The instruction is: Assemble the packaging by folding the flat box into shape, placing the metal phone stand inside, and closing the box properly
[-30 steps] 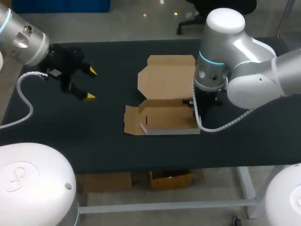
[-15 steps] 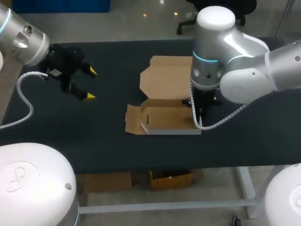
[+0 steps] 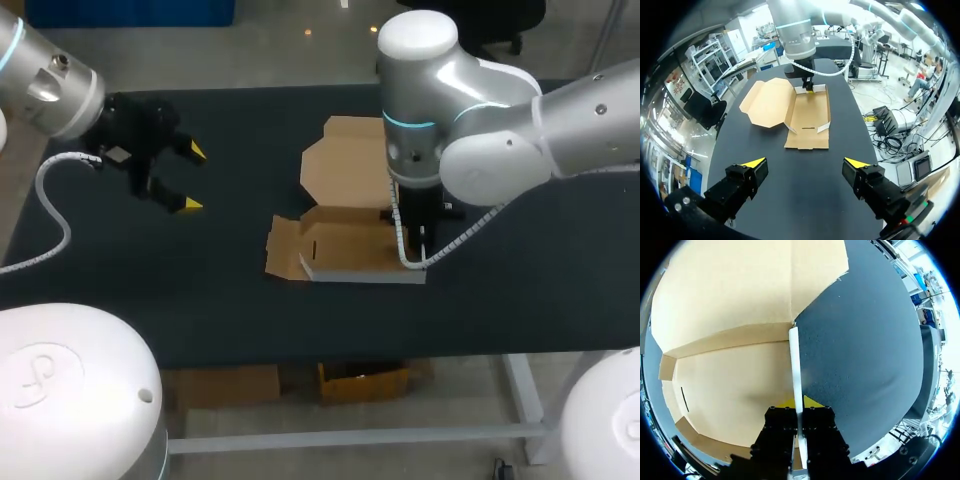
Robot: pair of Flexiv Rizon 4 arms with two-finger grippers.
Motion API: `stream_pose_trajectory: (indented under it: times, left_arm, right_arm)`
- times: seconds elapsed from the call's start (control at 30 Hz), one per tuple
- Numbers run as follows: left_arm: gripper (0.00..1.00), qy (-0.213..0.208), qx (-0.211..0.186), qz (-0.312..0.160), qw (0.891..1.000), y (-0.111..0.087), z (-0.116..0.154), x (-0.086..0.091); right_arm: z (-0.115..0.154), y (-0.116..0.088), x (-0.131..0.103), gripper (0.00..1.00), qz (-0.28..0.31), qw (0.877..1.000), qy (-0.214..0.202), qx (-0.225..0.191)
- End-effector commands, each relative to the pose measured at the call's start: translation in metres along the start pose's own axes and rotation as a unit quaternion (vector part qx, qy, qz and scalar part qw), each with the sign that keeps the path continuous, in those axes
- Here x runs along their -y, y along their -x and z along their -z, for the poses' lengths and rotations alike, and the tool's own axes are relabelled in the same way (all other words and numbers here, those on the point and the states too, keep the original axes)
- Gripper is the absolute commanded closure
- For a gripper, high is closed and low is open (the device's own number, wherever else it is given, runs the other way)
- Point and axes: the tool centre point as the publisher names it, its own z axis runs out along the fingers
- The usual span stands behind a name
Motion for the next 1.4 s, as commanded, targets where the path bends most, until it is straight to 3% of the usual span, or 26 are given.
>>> stream_pose_trajectory:
  times: [0.03,0.5,0.8,1.4]
  left_arm:
    - [0.0,0.0,0.0,0.0,1.0,-0.0002,0.0,0.0]
    - [0.0,0.0,0.0,0.0,1.0,-0.0002,0.0,0.0]
    - [0.0,0.0,0.0,0.0,1.0,-0.0002,0.0,0.0]
    - [0.0,0.0,0.0,0.0,1.0,-0.0002,0.0,0.0]
  right_arm:
    - [0.0007,-0.0049,-0.0035,1.0,-0.003,1.0,-0.004,0.029]
    - [0.005,-0.0038,-0.0039,1.0,0.006,0.999,0.022,0.049]
    - [0.0021,-0.0003,0.0034,1.0,0.063,0.994,0.043,-0.073]
    - [0.001,-0.0031,-0.0023,1.0,0.094,0.986,0.031,-0.138]
